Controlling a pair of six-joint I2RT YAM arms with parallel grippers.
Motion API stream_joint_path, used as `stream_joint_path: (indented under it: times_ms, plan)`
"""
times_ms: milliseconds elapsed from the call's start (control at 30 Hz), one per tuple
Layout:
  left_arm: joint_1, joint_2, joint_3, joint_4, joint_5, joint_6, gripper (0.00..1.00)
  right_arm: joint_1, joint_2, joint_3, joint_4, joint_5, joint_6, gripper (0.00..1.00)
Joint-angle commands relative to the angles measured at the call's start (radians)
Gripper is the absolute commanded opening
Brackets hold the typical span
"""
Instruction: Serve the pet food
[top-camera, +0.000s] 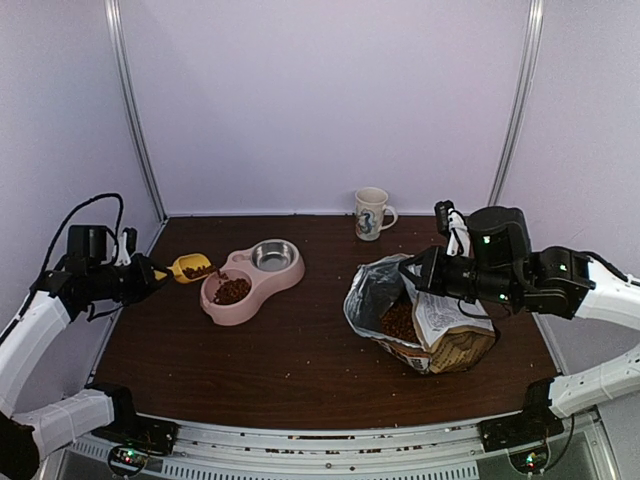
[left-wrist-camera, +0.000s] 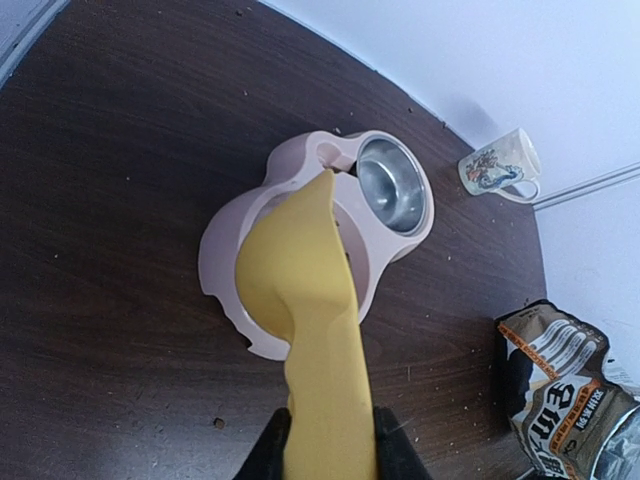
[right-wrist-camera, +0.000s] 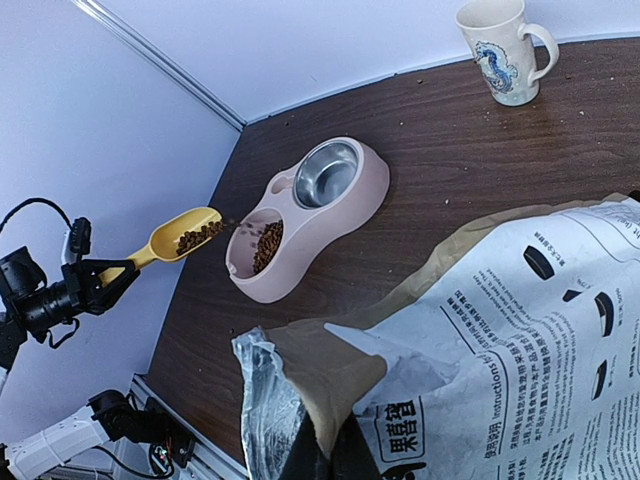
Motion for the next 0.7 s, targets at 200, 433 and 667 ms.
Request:
stream_joint_path:
  times_ms: [200,433,667]
  plan:
    - [0.007,0.076,0.165,-0.112,0.006,0.189,0.00,-0.015,0.011,0.044,-0.014,0.063,-0.027,0.00]
    - [0.008,0.134,0.292,-0.233,0.028,0.292,0.00,-0.014,0.019,0.050,-0.015,0.065,-0.030,0.00]
    - [0.008,0.186,0.438,-0.354,0.023,0.393,0.00,-0.016,0.033,0.061,-0.018,0.059,-0.034,0.00]
